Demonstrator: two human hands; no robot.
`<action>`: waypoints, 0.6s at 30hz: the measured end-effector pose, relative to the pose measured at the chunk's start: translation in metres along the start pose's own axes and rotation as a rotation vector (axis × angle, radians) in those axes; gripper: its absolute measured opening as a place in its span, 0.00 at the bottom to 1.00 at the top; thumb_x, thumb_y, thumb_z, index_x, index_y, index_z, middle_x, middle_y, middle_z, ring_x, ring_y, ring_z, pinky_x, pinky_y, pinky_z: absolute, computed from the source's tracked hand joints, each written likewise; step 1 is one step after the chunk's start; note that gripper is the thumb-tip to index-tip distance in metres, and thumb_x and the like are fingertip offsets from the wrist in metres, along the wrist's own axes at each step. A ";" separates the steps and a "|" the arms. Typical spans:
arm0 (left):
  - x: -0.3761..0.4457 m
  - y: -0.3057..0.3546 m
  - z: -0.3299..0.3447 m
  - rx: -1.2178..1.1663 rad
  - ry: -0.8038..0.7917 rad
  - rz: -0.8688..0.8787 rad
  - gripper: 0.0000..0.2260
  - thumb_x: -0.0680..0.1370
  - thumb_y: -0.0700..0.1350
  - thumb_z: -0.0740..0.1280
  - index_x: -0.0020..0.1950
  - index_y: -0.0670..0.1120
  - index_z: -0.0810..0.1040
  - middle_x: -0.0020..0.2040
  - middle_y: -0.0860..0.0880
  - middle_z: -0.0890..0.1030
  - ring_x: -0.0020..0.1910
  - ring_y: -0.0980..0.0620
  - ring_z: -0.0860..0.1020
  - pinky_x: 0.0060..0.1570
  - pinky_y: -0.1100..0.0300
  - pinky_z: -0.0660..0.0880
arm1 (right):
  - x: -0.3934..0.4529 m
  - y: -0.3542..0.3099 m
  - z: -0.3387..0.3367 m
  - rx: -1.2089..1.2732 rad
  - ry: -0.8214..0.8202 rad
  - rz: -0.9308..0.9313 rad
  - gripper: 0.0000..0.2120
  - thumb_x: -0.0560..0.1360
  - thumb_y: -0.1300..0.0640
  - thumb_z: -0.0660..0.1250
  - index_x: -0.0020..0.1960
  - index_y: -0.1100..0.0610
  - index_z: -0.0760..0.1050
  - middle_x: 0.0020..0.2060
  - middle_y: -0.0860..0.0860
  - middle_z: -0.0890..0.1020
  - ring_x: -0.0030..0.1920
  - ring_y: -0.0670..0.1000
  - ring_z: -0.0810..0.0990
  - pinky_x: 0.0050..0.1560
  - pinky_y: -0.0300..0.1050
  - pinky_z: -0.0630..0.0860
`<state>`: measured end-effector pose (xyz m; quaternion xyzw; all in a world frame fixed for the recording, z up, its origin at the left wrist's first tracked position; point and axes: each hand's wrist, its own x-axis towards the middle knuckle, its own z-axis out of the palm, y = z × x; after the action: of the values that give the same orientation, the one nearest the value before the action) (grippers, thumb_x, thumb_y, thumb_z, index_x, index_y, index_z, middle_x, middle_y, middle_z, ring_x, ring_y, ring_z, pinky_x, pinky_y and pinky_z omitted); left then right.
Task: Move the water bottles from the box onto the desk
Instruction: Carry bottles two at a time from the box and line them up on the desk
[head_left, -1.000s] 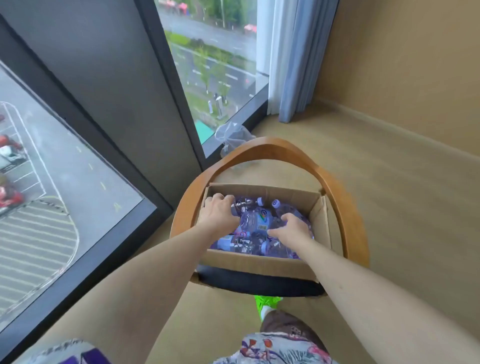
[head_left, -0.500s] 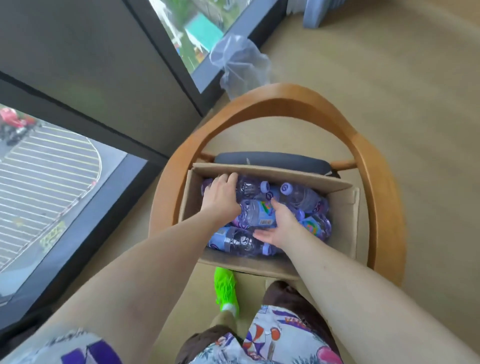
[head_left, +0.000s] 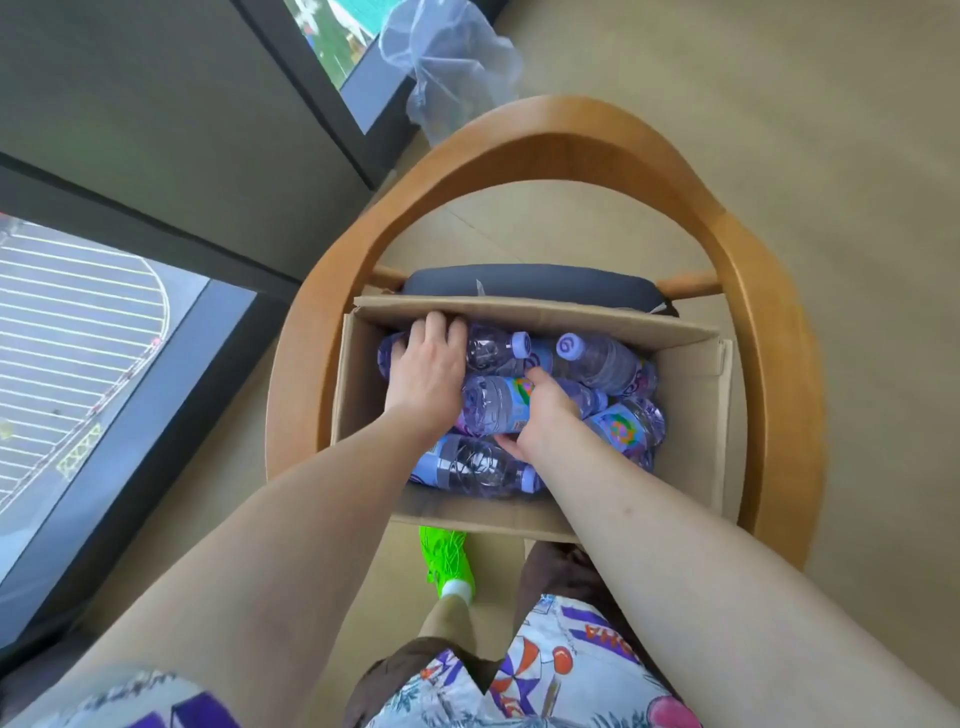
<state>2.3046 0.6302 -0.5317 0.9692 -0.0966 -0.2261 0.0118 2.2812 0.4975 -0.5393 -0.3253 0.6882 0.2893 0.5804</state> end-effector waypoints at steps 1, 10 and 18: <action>-0.001 -0.001 -0.001 -0.024 0.002 0.002 0.26 0.72 0.37 0.72 0.68 0.44 0.69 0.61 0.42 0.70 0.62 0.40 0.70 0.58 0.43 0.75 | -0.002 0.002 -0.002 -0.001 0.003 -0.008 0.15 0.71 0.46 0.76 0.51 0.53 0.78 0.49 0.54 0.84 0.42 0.57 0.83 0.27 0.53 0.80; -0.010 -0.009 0.001 -0.062 0.049 0.047 0.22 0.70 0.36 0.72 0.61 0.48 0.70 0.60 0.46 0.77 0.64 0.41 0.73 0.67 0.43 0.68 | -0.013 0.018 -0.018 0.006 -0.092 -0.074 0.22 0.73 0.47 0.76 0.63 0.53 0.76 0.56 0.55 0.84 0.49 0.58 0.85 0.35 0.53 0.80; -0.006 -0.016 -0.005 0.072 0.010 0.060 0.32 0.67 0.54 0.79 0.68 0.50 0.71 0.61 0.43 0.72 0.62 0.40 0.72 0.63 0.44 0.70 | -0.013 0.016 -0.022 -0.024 -0.145 -0.082 0.23 0.73 0.45 0.74 0.64 0.53 0.76 0.56 0.55 0.84 0.51 0.57 0.85 0.46 0.55 0.82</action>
<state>2.3045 0.6466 -0.5255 0.9668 -0.1335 -0.2174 -0.0160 2.2568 0.4912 -0.5231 -0.3386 0.6270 0.2962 0.6360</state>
